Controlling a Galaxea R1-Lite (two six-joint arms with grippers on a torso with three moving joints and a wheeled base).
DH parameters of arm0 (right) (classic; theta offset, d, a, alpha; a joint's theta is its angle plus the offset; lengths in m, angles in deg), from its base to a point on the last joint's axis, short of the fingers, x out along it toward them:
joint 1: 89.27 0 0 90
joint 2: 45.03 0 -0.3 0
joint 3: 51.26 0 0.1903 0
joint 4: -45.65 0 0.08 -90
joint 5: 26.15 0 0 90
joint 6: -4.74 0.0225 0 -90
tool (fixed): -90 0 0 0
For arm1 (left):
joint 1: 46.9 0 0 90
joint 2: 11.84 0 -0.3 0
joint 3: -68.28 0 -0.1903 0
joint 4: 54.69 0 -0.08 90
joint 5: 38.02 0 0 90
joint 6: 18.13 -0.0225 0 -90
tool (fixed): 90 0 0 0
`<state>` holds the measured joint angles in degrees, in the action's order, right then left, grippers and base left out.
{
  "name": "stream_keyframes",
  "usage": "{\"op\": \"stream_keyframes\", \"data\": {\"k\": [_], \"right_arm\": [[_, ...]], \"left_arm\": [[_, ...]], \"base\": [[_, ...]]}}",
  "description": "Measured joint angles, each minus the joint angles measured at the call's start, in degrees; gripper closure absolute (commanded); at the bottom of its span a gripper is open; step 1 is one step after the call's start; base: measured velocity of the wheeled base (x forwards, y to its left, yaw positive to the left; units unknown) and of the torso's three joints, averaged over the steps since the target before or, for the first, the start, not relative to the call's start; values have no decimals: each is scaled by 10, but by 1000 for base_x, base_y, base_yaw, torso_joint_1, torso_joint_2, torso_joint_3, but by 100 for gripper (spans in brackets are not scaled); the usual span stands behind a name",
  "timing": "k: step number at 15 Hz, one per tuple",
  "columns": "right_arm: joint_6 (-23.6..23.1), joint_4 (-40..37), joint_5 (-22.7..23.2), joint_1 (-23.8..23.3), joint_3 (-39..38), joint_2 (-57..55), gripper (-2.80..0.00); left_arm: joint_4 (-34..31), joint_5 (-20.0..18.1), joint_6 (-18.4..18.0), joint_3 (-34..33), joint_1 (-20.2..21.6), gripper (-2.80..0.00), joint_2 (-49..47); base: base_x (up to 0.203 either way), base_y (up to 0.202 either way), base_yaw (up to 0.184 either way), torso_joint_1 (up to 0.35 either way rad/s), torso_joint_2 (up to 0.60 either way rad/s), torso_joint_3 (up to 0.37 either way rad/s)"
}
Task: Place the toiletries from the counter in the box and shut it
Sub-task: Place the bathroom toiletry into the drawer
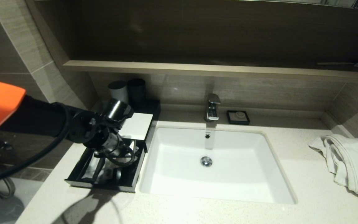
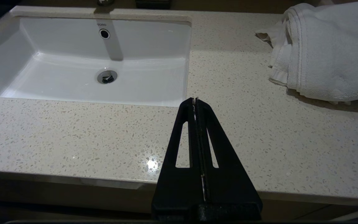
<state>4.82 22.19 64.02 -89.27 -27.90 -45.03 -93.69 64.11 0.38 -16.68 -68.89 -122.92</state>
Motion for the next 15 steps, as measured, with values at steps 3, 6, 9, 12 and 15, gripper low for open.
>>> {"op": "stream_keyframes", "data": {"k": [3,6,9,12,15], "right_arm": [[0,0,0,0,0,0,0],[0,0,0,0,0,0,0],[0,0,0,0,0,0,0],[0,0,0,0,0,0,0],[0,0,0,0,0,0,0]], "left_arm": [[18,0,-1,-16,0,0,0],[59,0,-2,-38,0,0,0],[74,1,-1,-48,0,0,-1],[92,2,2,-53,1,0,-4],[125,2,2,-70,0,0,-6]], "base": [[0,0,0,0,0,0],[0,0,0,0,0,0],[0,0,0,0,0,0],[0,0,0,0,0,0],[0,0,0,0,0,0]]}}
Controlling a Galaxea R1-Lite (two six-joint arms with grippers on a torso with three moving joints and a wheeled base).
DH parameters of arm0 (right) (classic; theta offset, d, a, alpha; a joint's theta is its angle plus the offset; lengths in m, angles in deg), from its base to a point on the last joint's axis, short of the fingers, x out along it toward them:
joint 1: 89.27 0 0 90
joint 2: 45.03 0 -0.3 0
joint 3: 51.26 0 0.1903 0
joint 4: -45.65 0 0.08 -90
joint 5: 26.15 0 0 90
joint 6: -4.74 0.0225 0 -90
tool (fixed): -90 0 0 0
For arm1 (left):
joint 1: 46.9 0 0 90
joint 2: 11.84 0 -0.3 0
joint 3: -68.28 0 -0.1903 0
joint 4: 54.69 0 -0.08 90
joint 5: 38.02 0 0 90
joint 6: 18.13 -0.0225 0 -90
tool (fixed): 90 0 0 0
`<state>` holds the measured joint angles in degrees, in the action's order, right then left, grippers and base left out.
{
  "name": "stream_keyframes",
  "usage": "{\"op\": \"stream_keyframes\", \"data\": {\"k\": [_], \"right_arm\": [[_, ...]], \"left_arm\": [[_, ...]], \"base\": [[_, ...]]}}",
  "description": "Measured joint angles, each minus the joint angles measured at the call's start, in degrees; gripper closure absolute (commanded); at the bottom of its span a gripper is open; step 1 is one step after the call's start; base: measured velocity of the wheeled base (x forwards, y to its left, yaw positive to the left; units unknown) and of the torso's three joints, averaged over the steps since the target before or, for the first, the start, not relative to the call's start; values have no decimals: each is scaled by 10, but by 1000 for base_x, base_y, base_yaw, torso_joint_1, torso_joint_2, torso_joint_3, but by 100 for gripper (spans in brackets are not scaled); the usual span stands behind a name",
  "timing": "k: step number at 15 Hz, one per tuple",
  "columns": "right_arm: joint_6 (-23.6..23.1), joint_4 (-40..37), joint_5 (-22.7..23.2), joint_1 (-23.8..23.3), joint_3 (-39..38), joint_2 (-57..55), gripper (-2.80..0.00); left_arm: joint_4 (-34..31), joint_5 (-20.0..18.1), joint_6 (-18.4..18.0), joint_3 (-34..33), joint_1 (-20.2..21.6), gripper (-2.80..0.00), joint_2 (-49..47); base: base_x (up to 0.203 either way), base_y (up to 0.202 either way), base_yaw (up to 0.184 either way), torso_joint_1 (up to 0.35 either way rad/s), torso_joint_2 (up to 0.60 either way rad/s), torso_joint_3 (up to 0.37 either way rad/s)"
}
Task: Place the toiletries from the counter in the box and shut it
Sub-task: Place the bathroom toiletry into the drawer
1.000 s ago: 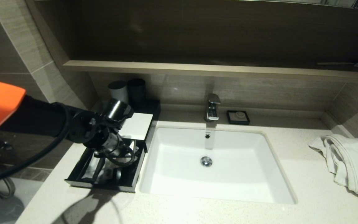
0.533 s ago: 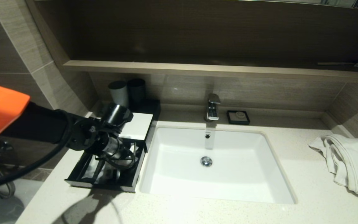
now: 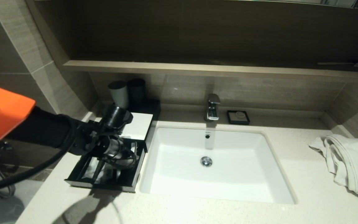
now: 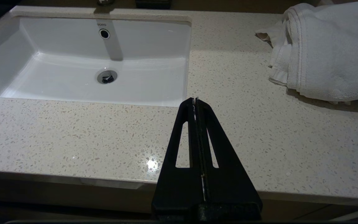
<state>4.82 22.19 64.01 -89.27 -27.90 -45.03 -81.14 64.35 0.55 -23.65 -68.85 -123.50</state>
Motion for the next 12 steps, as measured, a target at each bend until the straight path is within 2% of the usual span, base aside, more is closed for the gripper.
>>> {"op": "stream_keyframes", "data": {"k": [3,6,7,8,12], "right_arm": [[0,0,0,0,0,0,0],[0,0,0,0,0,0,0],[0,0,0,0,0,0,0],[0,0,0,0,0,0,0],[0,0,0,0,0,0,0]], "left_arm": [[29,0,-1,-16,0,0,-1],[30,0,-2,-19,0,0,-1],[30,0,-1,-19,0,-224,-1],[30,0,-1,-18,0,-280,0],[31,0,1,-13,1,-280,11]], "base": [[0,0,0,0,0,0],[0,0,0,0,0,0],[0,0,0,0,0,0],[0,0,0,0,0,0],[0,0,0,0,0,0]]}}
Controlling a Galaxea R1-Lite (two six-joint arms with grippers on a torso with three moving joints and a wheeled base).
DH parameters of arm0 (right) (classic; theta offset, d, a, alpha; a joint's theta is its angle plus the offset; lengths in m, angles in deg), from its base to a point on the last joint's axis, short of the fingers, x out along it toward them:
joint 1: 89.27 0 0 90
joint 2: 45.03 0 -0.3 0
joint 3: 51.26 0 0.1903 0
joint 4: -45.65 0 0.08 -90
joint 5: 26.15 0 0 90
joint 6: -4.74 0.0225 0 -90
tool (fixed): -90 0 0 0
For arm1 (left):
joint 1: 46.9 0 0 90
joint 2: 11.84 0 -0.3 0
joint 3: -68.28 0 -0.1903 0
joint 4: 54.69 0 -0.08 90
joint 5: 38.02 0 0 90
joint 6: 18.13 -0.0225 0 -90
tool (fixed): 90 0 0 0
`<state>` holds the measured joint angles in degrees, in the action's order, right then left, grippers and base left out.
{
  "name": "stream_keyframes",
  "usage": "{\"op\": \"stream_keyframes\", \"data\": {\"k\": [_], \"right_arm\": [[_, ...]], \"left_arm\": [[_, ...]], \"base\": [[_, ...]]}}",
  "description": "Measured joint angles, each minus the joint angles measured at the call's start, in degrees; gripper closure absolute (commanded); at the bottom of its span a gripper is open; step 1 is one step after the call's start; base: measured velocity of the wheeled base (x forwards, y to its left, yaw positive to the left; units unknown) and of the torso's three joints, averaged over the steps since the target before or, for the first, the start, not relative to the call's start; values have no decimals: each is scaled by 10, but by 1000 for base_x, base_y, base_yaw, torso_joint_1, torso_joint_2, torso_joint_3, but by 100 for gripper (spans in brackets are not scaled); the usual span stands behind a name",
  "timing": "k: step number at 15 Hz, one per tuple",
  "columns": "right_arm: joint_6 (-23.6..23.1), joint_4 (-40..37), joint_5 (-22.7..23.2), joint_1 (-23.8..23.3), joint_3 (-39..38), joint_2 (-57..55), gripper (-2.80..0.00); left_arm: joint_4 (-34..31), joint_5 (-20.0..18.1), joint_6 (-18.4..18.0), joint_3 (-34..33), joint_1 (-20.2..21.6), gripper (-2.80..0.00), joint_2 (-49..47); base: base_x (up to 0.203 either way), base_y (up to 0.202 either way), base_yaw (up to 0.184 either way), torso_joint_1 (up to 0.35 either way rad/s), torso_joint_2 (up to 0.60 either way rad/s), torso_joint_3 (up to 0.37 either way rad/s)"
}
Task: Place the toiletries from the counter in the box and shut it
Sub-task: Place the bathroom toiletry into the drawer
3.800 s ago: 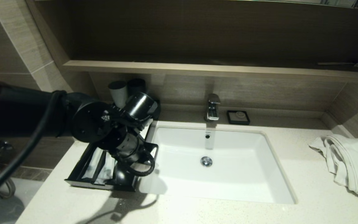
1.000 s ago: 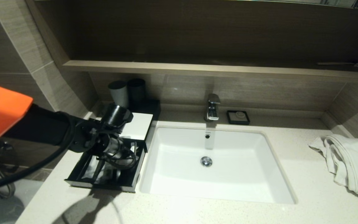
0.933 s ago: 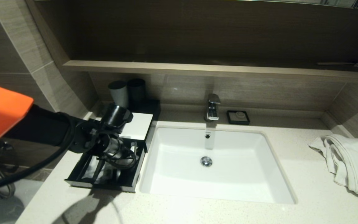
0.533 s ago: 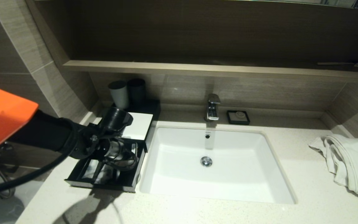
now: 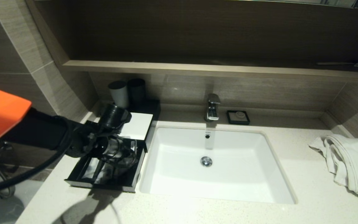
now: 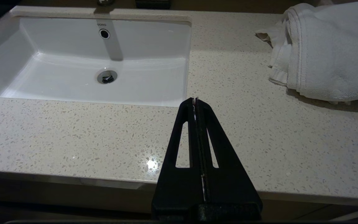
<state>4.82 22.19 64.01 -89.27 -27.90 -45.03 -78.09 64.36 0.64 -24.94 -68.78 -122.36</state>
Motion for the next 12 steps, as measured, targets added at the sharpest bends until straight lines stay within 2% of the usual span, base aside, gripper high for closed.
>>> {"op": "stream_keyframes", "data": {"k": [8,9,12], "right_arm": [[0,0,0,0,0,0,0],[0,0,0,0,0,0,0],[0,0,0,0,0,0,0]], "left_arm": [[-3,0,-2,-5,-1,-280,52],[-3,0,-3,-9,-1,0,59],[-7,-2,-3,-26,-1,0,75]], "base": [[0,0,0,0,0,0],[0,0,0,0,0,0],[0,0,0,0,0,0]]}}
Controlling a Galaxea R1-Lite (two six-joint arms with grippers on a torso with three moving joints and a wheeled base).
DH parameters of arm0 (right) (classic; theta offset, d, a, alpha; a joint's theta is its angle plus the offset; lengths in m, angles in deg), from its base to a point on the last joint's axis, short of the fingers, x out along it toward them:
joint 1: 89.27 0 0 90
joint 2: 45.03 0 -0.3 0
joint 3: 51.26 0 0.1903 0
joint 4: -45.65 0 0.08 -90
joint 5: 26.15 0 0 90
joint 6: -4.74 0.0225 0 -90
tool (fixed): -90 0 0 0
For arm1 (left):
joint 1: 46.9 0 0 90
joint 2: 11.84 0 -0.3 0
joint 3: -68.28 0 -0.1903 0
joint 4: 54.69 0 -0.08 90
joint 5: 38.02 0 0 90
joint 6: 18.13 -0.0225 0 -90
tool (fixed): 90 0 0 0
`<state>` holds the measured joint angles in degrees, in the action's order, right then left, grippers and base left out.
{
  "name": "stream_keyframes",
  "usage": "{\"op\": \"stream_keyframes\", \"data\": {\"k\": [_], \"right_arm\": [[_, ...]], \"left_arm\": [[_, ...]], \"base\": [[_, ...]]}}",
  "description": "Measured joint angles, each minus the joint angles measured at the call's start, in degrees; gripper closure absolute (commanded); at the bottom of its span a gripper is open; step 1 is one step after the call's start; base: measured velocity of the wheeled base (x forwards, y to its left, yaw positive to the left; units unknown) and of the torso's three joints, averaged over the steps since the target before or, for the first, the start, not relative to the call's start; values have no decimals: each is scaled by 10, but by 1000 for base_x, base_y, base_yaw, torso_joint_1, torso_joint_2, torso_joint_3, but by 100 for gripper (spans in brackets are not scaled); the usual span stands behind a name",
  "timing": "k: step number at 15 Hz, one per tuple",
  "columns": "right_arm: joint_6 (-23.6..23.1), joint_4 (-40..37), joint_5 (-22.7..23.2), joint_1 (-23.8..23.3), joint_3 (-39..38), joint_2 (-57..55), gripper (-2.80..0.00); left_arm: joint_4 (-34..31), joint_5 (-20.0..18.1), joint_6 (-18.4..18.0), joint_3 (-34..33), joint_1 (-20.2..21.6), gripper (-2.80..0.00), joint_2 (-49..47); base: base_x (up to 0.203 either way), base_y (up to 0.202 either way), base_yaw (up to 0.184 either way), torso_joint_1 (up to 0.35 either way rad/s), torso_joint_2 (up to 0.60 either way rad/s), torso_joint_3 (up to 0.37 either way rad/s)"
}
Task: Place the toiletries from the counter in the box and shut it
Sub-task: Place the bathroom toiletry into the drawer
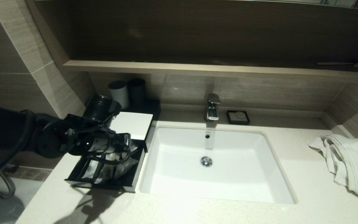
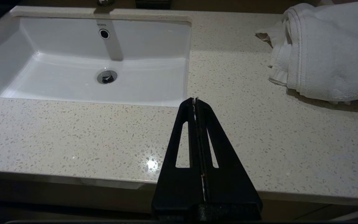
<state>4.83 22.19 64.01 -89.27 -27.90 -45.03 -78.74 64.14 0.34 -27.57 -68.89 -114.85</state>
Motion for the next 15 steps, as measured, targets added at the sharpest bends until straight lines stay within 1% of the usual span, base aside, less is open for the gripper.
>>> {"op": "stream_keyframes", "data": {"k": [6,11,15], "right_arm": [[0,0,0,0,0,0,0],[0,0,0,0,0,0,0],[0,0,0,0,0,0,0]], "left_arm": [[1,-1,-9,-42,-14,0,1],[2,-2,-8,-47,-25,0,-6],[5,-1,-9,-45,-26,0,-32]], "base": [[0,0,0,0,0,0],[0,0,0,0,0,0],[0,0,0,0,0,0]]}}
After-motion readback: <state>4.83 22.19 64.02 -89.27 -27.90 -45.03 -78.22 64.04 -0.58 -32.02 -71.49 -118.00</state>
